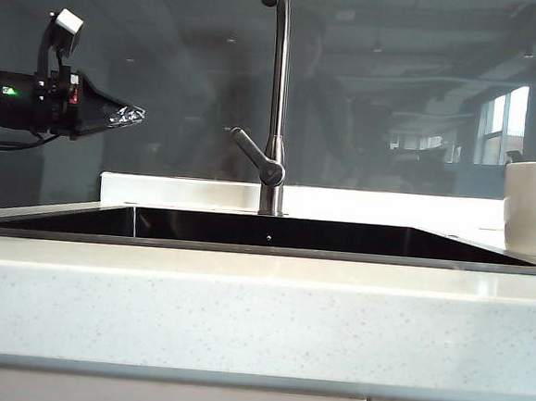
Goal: Pick up the mug next to the sink, go to the faucet to get some water, pour the water into the sink, and finally put the mug back to its place.
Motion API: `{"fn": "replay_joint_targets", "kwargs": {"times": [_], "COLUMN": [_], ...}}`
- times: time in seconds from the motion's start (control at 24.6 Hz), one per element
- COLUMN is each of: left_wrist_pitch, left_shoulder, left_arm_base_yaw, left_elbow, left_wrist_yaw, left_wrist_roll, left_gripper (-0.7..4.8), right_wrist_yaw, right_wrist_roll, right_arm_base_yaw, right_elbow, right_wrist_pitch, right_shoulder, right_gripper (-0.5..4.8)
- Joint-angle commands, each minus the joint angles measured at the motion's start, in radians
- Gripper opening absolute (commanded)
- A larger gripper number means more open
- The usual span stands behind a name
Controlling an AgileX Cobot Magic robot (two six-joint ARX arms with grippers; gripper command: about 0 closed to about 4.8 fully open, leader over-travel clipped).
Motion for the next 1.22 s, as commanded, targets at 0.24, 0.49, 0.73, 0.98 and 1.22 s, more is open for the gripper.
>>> {"fn": "replay_joint_targets", "kwargs": {"times": [0.24, 0.49, 0.73, 0.98, 1.22], "left_wrist_pitch": [0.027, 0.04, 0.087, 0.094, 0.093], "left_shoulder": [-0.004, -0.004, -0.004, -0.004, -0.004], "left_arm_base_yaw": [-0.005, -0.005, -0.018, -0.047, -0.047], "left_elbow": [0.002, 0.002, 0.009, 0.008, 0.008], "left_wrist_yaw": [0.003, -0.022, -0.025, -0.051, -0.188], "left_wrist_roll": [0.012, 0.013, 0.012, 0.02, 0.062], "left_gripper": [0.62, 0.62, 0.62, 0.62, 0.63], "right_wrist_yaw": [-0.032, -0.035, -0.058, -0.084, -0.216], "right_wrist_roll": [-0.007, -0.007, -0.006, 0.065, 0.285], "right_arm_base_yaw": [-0.017, -0.029, -0.037, -0.035, 0.01], "right_elbow": [0.084, 0.108, 0.109, 0.109, 0.2], "right_wrist_pitch": [0.057, 0.056, 0.057, 0.112, 0.148], "right_shoulder": [0.061, 0.094, 0.103, 0.102, 0.096], "right_gripper": [2.1, 0.84, 0.08, -0.05, -0.05]}}
